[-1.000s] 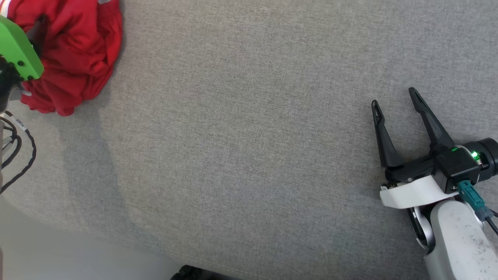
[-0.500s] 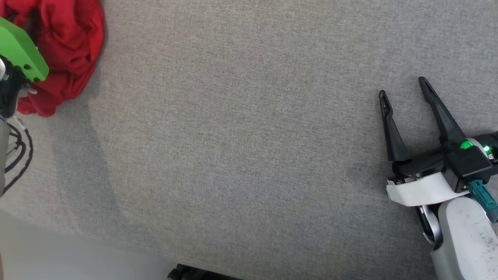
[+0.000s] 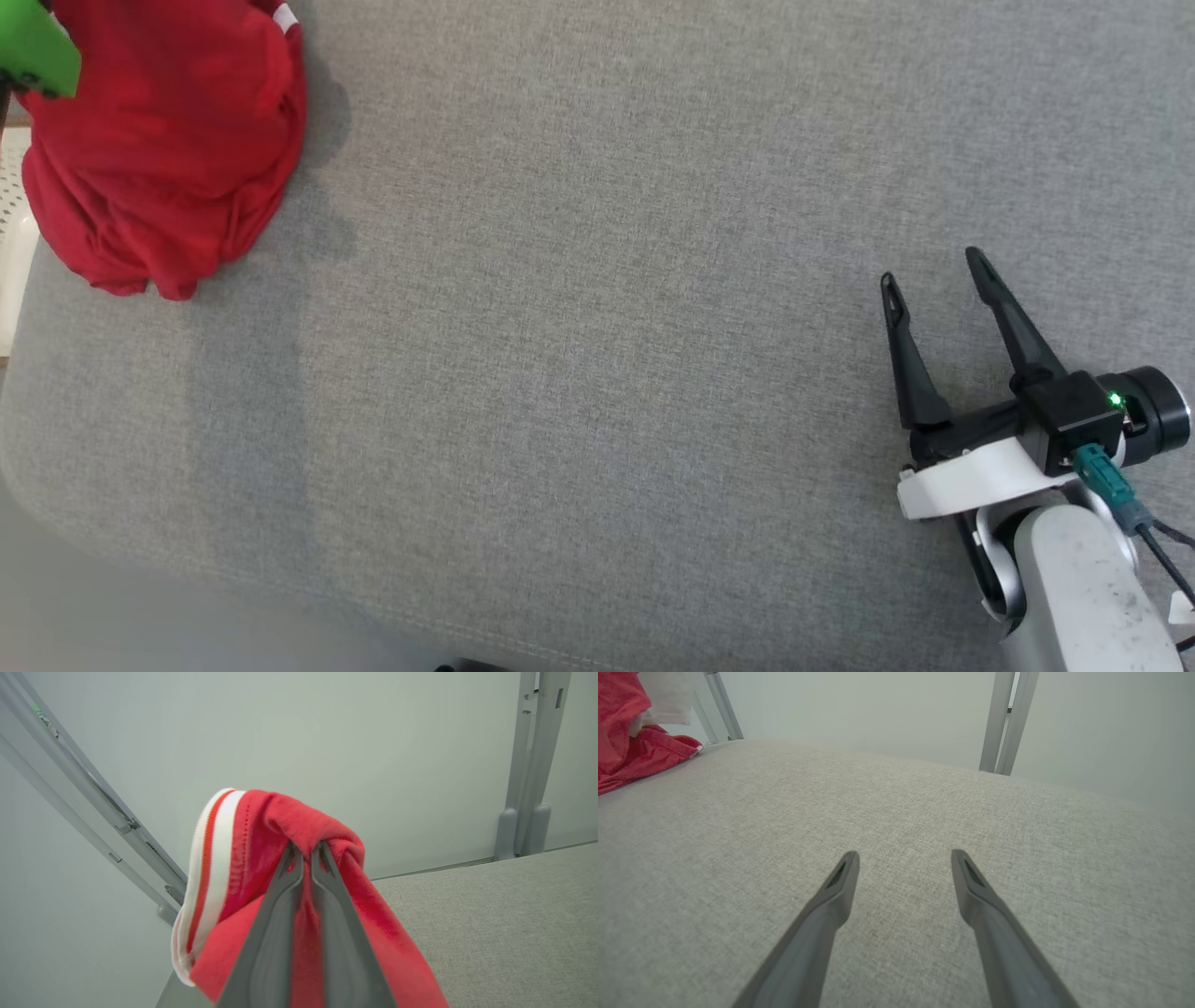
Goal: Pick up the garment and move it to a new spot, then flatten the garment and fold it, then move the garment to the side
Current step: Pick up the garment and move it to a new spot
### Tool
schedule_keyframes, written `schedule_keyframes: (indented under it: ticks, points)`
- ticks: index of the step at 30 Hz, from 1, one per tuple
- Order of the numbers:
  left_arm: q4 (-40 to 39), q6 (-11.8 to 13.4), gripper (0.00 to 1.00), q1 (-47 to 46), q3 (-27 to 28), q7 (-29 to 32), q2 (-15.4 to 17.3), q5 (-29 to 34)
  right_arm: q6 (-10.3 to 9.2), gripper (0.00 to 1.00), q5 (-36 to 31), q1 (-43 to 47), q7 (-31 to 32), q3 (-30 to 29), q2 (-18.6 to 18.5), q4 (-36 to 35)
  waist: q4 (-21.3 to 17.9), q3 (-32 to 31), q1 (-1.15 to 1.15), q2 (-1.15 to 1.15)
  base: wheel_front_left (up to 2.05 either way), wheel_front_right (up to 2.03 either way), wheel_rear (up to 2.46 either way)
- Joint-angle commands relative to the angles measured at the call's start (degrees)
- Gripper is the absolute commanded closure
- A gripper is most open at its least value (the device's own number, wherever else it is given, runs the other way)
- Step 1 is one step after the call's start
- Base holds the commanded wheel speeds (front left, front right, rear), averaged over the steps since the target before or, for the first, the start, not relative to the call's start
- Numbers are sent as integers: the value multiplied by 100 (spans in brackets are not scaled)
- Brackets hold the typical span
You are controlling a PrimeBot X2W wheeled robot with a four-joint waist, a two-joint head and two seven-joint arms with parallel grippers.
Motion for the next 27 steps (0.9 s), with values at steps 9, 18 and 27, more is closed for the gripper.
schedule_keyframes:
  ticks: [9, 18, 27]
  points:
    - [-2232, 105, 100, 309, 360, -37, -390, 1498, -9, 0, 251, 168, 3, 110, 286, 154, -607, -1197, 0, -1, 0, 0, 0]
    - [-2906, 6, 100, 688, 153, -36, -785, 1865, -9, 0, 572, 237, 3, 93, 357, 29, -1834, -1703, 0, -1, 0, 0, 0]
    - [-3040, -7, 100, 839, -105, -37, -1058, 1850, -9, 0, 872, 453, 3, -147, 360, -41, -2808, -1802, 0, -1, 0, 0, 0]
